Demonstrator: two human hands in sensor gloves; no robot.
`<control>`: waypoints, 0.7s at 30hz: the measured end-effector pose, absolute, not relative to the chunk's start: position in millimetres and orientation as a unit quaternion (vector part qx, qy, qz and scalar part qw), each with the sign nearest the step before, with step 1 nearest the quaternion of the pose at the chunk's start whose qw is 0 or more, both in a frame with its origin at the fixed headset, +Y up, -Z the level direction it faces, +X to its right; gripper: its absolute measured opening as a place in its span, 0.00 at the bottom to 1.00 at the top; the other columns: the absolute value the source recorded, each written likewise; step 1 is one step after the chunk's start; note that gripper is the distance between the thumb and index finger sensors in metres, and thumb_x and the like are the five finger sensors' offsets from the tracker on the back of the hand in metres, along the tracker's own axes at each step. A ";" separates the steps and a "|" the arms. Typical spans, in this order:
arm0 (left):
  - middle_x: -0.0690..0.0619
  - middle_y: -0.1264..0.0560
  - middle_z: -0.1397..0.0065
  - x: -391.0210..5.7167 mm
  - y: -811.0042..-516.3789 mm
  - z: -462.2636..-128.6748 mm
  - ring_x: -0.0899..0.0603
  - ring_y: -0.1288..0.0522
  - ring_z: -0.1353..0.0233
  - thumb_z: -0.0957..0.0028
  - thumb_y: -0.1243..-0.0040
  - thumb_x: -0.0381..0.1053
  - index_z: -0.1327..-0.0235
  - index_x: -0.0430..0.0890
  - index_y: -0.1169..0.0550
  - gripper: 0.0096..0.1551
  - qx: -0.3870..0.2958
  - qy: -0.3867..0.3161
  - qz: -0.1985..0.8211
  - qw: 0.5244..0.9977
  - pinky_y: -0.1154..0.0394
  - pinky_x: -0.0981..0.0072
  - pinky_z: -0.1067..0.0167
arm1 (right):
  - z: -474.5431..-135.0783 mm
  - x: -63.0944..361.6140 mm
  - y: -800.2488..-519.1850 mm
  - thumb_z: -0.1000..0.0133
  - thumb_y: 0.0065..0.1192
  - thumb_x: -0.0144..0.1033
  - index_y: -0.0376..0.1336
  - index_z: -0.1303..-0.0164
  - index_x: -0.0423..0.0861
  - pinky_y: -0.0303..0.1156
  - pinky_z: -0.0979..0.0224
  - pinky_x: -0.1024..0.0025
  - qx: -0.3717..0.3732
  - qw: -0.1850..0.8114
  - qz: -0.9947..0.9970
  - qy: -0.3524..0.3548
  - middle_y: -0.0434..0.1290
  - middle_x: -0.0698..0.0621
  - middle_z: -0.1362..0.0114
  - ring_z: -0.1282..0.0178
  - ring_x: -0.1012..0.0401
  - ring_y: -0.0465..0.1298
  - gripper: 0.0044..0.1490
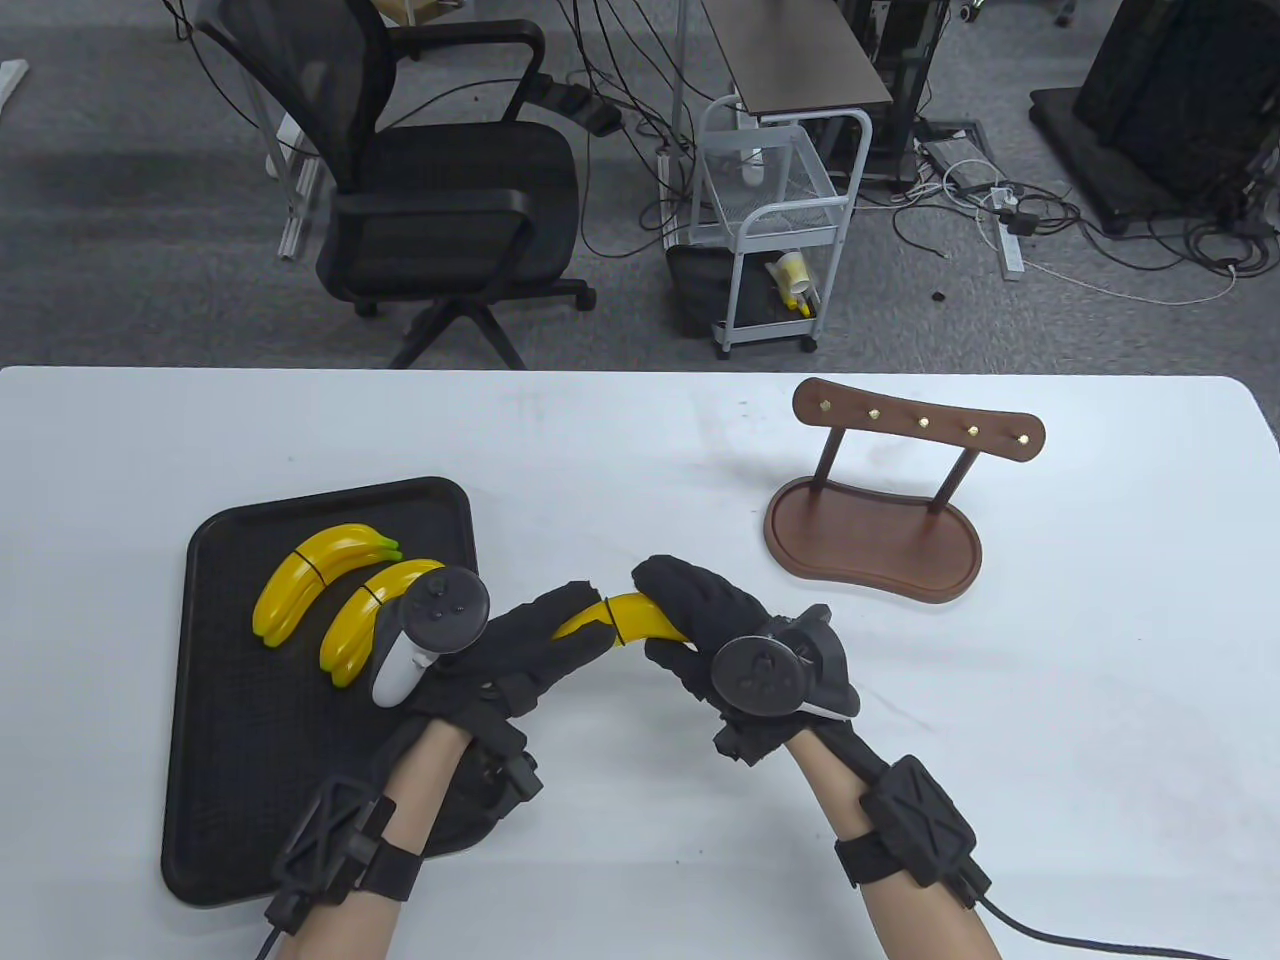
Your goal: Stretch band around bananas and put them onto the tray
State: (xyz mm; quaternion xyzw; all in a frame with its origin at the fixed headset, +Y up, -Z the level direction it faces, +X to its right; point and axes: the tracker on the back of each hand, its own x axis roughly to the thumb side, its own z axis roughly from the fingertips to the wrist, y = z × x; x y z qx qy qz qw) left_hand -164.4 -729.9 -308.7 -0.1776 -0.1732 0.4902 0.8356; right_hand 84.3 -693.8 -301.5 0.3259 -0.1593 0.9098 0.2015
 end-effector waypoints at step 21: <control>0.41 0.36 0.13 -164.8 -715.1 -305.3 0.30 0.30 0.21 0.37 0.50 0.69 0.16 0.44 0.38 0.43 -0.123 -0.193 0.432 0.872 0.35 0.38 0.26 | -306.3 88.2 -693.9 0.47 0.74 0.41 0.56 0.22 0.44 0.76 0.32 0.56 0.294 0.217 0.920 -0.142 0.69 0.46 0.23 0.29 0.50 0.75 0.45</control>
